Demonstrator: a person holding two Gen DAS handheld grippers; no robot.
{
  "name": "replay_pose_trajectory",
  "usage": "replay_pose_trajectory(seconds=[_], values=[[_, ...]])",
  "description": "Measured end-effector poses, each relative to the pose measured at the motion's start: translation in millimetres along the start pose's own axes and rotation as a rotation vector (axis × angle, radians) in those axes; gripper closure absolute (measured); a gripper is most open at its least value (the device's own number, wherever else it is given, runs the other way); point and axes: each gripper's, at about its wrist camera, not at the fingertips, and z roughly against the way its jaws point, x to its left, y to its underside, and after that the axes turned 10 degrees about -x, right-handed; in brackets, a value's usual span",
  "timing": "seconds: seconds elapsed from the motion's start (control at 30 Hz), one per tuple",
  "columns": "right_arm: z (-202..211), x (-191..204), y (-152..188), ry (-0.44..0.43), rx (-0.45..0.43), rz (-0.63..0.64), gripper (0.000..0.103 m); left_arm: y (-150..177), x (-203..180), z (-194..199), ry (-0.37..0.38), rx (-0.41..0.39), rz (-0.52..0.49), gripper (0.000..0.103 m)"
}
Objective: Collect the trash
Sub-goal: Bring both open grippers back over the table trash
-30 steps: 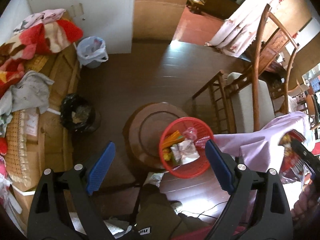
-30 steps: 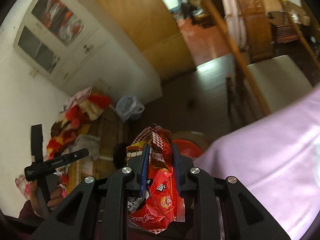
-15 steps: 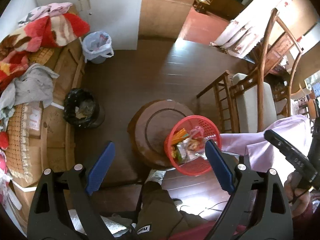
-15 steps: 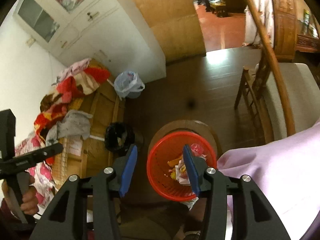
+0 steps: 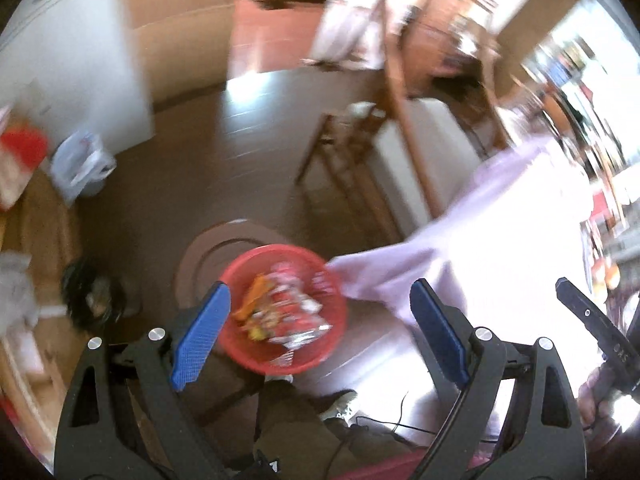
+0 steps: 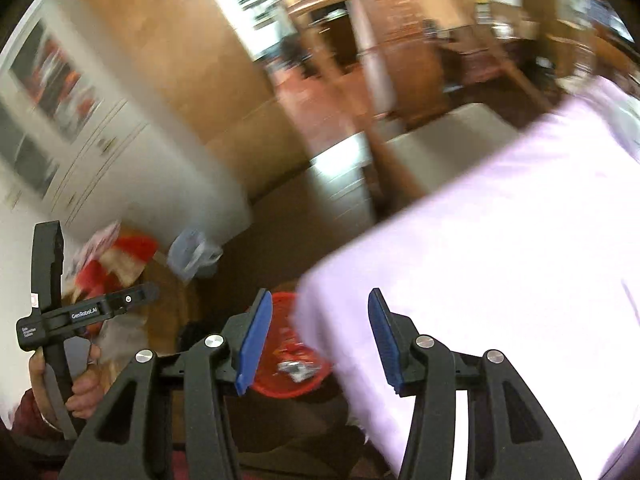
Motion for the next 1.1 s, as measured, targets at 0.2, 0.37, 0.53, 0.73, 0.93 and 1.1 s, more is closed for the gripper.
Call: replay_pose_trajectory(seconds=[0.2,0.37,0.53,0.73,0.93,1.1], values=[[72.2,-75.2,28.8,0.179,-0.127,-0.201,0.050,-3.0,-96.1,-30.3,0.138,0.055,-0.220,0.015],[139.4,-129.4,72.7,0.335,-0.231,-0.385,0.049,11.6,-189.2,-51.3,0.262,0.118,-0.427,0.015],[191.5,-159.5,125.0,0.470,-0.311,-0.543,0.048,44.6,-267.2,-63.5,0.368,0.171,-0.602,0.014],[242.4,-188.2,179.9,0.603,-0.389,-0.701,0.048,90.0,-349.5,-71.5,0.459,0.231,-0.773,0.013],[267.0,-222.2,206.2,0.645,-0.414,-0.761,0.047,114.8,-394.4,-64.8,0.496,0.231,-0.856,0.013],[277.9,-259.5,200.3,0.629,-0.431,-0.742,0.046,114.1,-401.7,-63.9,0.450,0.203,-0.831,0.013]])
